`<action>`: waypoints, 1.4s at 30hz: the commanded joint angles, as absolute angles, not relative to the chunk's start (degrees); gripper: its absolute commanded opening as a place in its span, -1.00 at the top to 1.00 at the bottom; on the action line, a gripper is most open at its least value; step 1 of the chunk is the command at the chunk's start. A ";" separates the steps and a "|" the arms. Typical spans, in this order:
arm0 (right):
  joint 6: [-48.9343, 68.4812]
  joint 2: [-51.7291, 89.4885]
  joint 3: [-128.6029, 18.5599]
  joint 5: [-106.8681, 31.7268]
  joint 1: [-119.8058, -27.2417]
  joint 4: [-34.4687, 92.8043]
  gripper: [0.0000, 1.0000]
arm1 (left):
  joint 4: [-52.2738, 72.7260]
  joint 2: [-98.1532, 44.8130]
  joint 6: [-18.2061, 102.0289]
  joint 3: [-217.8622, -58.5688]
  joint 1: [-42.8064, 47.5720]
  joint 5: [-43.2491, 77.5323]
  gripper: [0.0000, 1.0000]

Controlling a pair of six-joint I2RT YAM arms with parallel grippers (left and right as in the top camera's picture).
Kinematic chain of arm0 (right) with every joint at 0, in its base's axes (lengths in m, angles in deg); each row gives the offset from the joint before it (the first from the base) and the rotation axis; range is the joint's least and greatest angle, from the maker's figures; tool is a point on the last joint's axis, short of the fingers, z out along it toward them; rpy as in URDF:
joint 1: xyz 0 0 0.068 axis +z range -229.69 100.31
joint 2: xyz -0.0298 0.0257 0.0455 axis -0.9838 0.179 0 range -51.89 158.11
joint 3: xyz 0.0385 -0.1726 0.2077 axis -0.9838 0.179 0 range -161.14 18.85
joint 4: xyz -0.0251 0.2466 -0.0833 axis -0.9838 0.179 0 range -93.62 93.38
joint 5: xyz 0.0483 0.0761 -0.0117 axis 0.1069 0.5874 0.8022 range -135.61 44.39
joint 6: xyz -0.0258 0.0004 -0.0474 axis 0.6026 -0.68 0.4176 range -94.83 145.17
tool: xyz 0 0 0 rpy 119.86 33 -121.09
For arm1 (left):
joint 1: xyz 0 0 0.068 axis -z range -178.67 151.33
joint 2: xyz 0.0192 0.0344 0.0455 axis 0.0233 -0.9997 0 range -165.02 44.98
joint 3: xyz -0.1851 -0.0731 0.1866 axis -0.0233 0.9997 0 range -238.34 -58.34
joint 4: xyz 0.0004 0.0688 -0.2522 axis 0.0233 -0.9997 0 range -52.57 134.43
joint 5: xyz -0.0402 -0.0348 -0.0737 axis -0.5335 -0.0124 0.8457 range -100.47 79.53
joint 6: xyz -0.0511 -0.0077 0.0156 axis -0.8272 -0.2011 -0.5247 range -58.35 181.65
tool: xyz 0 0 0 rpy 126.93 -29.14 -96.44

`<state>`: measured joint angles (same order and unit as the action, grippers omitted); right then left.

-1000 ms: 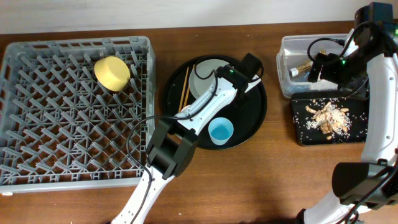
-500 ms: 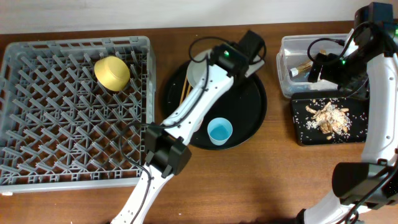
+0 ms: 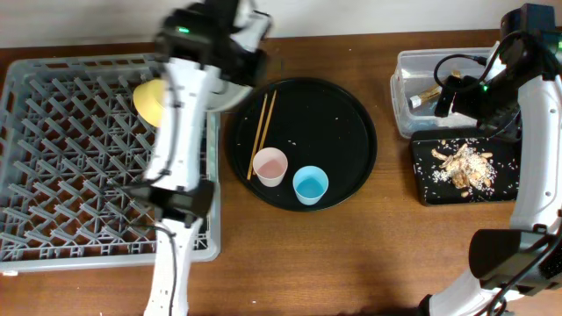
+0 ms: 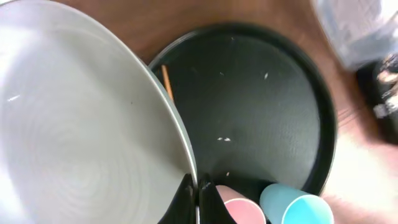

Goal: Sort waste into correct bins and load items into the dishwasher rack
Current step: 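Carry white plate with left gripper and stand it upright in rack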

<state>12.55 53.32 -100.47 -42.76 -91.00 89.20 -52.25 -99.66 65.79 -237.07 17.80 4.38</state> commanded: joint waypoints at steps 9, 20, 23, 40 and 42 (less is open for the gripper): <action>12.96 53.64 -100.28 -43.33 -90.91 89.57 -0.97 | -52.27 -92.14 65.07 -238.17 -8.62 43.13 1.00; 12.94 53.64 -100.28 -43.33 -90.91 89.61 -0.97 | -52.27 -92.16 65.11 -236.29 -24.25 65.01 0.99; 12.96 53.64 -100.28 -43.33 -90.91 89.59 -0.97 | -52.27 -92.36 65.11 -231.85 -26.87 65.90 1.00; 14.25 53.64 -100.28 -43.31 -90.91 89.61 -0.97 | -51.42 -92.54 76.98 -199.81 -29.39 46.67 1.00; 14.25 53.64 -100.28 -43.31 -90.91 89.57 -0.97 | -50.53 -92.54 76.96 -199.81 -29.50 41.67 0.99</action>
<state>13.84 53.32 -100.47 -42.78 -91.00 89.46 -51.57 -93.37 75.25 -200.18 -29.17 50.32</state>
